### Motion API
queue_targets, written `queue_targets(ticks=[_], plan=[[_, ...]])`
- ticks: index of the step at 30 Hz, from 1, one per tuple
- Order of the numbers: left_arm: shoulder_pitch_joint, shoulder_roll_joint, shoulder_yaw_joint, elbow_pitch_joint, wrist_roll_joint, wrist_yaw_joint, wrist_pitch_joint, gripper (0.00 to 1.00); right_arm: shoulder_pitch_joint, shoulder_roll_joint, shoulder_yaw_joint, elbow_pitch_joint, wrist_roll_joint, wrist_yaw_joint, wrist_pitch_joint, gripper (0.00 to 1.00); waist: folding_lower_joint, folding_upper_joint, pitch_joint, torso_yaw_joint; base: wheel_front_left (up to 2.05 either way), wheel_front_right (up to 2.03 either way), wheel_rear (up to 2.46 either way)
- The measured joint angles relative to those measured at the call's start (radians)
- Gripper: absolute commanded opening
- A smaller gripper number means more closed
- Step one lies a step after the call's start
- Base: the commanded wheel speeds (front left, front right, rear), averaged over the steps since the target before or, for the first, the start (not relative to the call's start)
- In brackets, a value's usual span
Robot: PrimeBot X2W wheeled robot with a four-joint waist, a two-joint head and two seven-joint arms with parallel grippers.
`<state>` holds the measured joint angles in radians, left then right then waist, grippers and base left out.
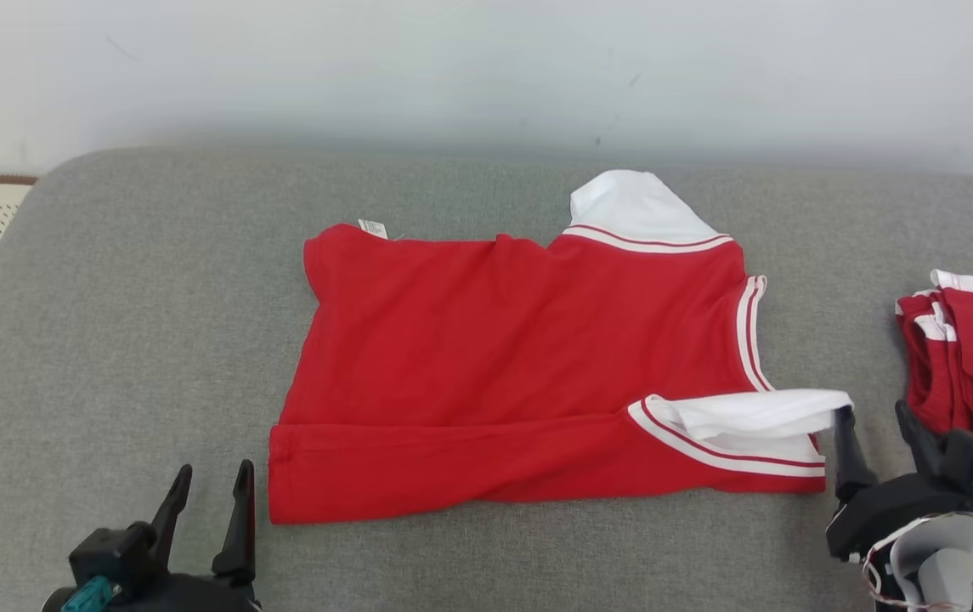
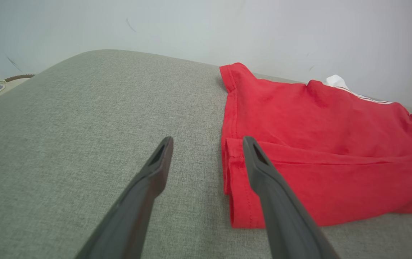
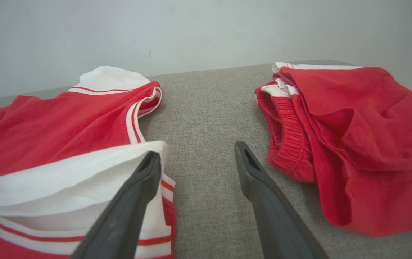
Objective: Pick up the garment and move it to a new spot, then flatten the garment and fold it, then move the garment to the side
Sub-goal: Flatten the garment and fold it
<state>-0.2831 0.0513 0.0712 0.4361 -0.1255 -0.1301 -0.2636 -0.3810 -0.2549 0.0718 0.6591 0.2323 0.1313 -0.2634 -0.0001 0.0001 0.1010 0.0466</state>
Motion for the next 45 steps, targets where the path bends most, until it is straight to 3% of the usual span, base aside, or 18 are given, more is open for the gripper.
queue_targets(ticks=[12, 26, 28, 29, 30, 45], plan=[[0.063, 0.0, 0.001, -0.012, -0.02, 0.001, 0.0, 1.0, 0.031, -0.012, 0.132, 0.036, 0.059, 0.0, 0.0, 1.0, 0.0, 0.0, -0.048, 0.005, 0.0, 0.0, 0.0], [0.138, -0.001, -0.007, -0.057, -0.032, 0.027, 0.0, 1.0, 0.116, -0.007, 0.168, -0.027, 0.077, 0.0, 0.0, 1.0, 0.0, -0.0001, -0.106, 0.006, 0.0, 0.0, 0.0], [0.141, -0.001, -0.01, -0.064, -0.032, 0.028, 0.0, 1.0, 0.128, -0.002, 0.173, -0.035, 0.077, 0.0, 0.0, 0.73, 0.0, -0.0001, -0.107, 0.009, 0.0, 0.0, 0.0], [0.142, 0.0, -0.011, -0.067, -0.032, 0.03, 0.0, 1.0, 0.13, 0.0, 0.179, -0.039, 0.077, 0.0, 0.0, 0.35, 0.0, -0.0001, -0.108, 0.01, 0.0, 0.0, 0.0], [0.145, -0.001, -0.012, -0.069, -0.032, 0.033, 0.0, 1.0, 0.132, 0.002, 0.188, -0.045, 0.076, 0.0, 0.0, 0.02, 0.0, -0.0001, -0.107, 0.012, 0.0, 0.0, 0.0], [0.154, -0.001, -0.039, -0.074, -0.054, 0.041, 0.0, 1.0, 0.129, 0.03, 0.283, -0.03, 0.095, 0.0, 0.0, 0.0, 0.0001, -0.0001, -0.075, 0.07, 0.0, 0.0, 0.0]])
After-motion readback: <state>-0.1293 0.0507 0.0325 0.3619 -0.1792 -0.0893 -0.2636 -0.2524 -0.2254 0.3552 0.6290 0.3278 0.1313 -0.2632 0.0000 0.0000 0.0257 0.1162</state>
